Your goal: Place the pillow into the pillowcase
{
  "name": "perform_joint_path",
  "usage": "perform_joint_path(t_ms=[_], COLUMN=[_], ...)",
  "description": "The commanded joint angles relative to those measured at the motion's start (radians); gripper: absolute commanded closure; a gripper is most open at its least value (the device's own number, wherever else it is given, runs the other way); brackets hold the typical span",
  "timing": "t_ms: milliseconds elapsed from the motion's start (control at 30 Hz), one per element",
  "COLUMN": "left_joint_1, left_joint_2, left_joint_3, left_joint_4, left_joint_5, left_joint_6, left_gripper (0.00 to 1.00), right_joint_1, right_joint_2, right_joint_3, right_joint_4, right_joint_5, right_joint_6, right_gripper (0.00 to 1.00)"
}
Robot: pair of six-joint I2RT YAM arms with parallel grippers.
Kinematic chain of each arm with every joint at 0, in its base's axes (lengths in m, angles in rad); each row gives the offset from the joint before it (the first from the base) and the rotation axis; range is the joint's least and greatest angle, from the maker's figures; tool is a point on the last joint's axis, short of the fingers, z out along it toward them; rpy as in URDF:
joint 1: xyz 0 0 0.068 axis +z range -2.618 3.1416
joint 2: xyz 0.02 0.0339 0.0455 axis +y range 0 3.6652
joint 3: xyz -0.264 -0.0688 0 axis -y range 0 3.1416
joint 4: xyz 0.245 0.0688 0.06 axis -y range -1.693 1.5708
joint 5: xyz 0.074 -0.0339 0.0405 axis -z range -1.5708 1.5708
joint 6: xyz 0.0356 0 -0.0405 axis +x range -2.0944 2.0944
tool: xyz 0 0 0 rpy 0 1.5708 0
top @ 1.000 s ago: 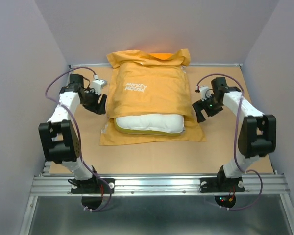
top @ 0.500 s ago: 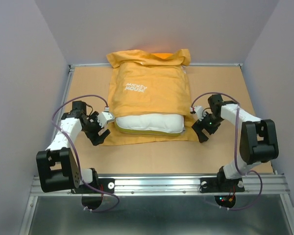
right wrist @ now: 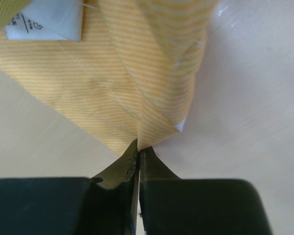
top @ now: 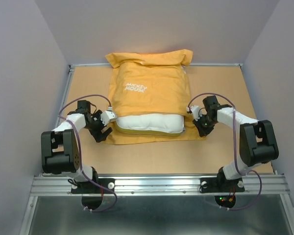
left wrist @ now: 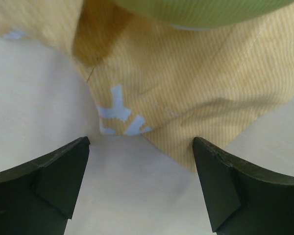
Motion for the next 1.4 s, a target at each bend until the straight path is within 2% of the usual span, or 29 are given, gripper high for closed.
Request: perform_joint_path(t_ms=[0,100,200,333,467,600,667,700,733,800,833,867,900,967,1000,1033,1067,1100,1133,1200,1233,1267,1300,1367], left_joint_1=[-0.072,-0.084,-0.086,-0.066,-0.023,0.026,0.032,0.034,0.036,0.037,0.039,0.039,0.039,0.043,0.048,0.06,0.06,0.06,0.06,0.06,0.06,0.06,0.06,0.06], left_joint_2=[0.017,-0.022,-0.042,-0.086,-0.175,-0.22,-0.233,-0.238,-0.241,-0.253,-0.261,-0.269,-0.275,-0.287,-0.292,-0.301,-0.301,-0.299,-0.293,-0.239,-0.217,-0.194,-0.151,-0.087], left_joint_3=[-0.074,-0.144,-0.155,-0.105,0.056,0.351,0.459,0.563,0.61,0.688,0.743,0.768,0.8,0.832,0.849,0.856,0.863,0.903,0.929,1.028,1.135,1.188,1.293,1.398], left_joint_4=[0.029,0.03,-0.051,-0.167,-0.348,-0.52,-0.542,-0.527,-0.504,-0.423,-0.316,-0.259,-0.091,0.086,0.313,0.434,0.548,0.713,0.79,0.839,0.866,0.869,0.876,0.879], left_joint_5=[-0.005,-0.009,0.011,0.066,0.196,0.341,0.43,0.456,0.511,0.56,0.599,0.608,0.614,0.593,0.573,0.527,0.484,0.484,0.393,0.268,0.23,0.153,0.121,0.04], left_joint_6=[0.054,0.09,0.166,0.192,0.15,0.038,-0.026,-0.068,-0.181,-0.319,-0.461,-0.531,-0.639,-0.9,-1.003,-1.212,-1.214,-1.278,-1.391,-1.432,-1.465,-1.467,-1.464,-1.466], left_gripper=[0.01,0.04,0.49,1.0,1.0,1.0,1.0,1.0,1.0,1.0,1.0,1.0,1.0,1.0,1.0,1.0,1.0,1.0,1.0,1.0,1.0,1.0,1.0,1.0], right_joint_1=[0.012,0.011,0.012,0.012,0.008,-0.003,-0.011,-0.017,-0.023,-0.031,-0.038,-0.043,-0.048,-0.052,-0.061,-0.072,-0.081,-0.094,-0.095,-0.095,-0.094,-0.094,-0.094,-0.095], right_joint_2=[0.049,-0.017,-0.12,-0.237,-0.356,-0.439,-0.458,-0.456,-0.455,-0.435,-0.424,-0.415,-0.386,-0.357,-0.315,-0.292,-0.262,-0.236,-0.185,-0.15,-0.13,-0.098,-0.076,-0.022], right_joint_3=[-0.097,-0.101,-0.091,-0.069,0.007,0.147,0.223,0.307,0.348,0.435,0.515,0.562,0.605,0.746,0.799,0.942,1.013,1.094,1.16,1.315,1.356,1.405,1.486,1.578], right_joint_4=[0.016,0.015,-0.01,-0.037,-0.063,-0.079,-0.077,-0.074,-0.071,-0.053,-0.028,-0.018,0.007,0.05,0.112,0.142,0.169,0.195,0.237,0.278,0.32,0.335,0.376,0.407], right_joint_5=[-0.05,-0.063,-0.094,-0.129,-0.134,-0.139,-0.131,-0.132,-0.129,-0.111,-0.106,-0.099,-0.082,-0.051,-0.002,0.036,0.036,0.073,0.085,0.104,0.127,0.136,0.174,0.2], right_joint_6=[0.047,0.056,0.07,0.099,0.142,0.214,0.259,0.271,0.285,0.329,0.342,0.366,0.377,0.411,0.429,0.472,0.495,0.516,0.53,0.547,0.55,0.534,0.532,0.512], right_gripper=[0.99,0.99,0.99,0.99,0.99,0.99,1.0,0.99,0.99,0.99,0.99,0.99,0.99,0.99,0.99,0.99,0.99,0.99,0.99,1.0,0.99,0.99,0.99,0.99])
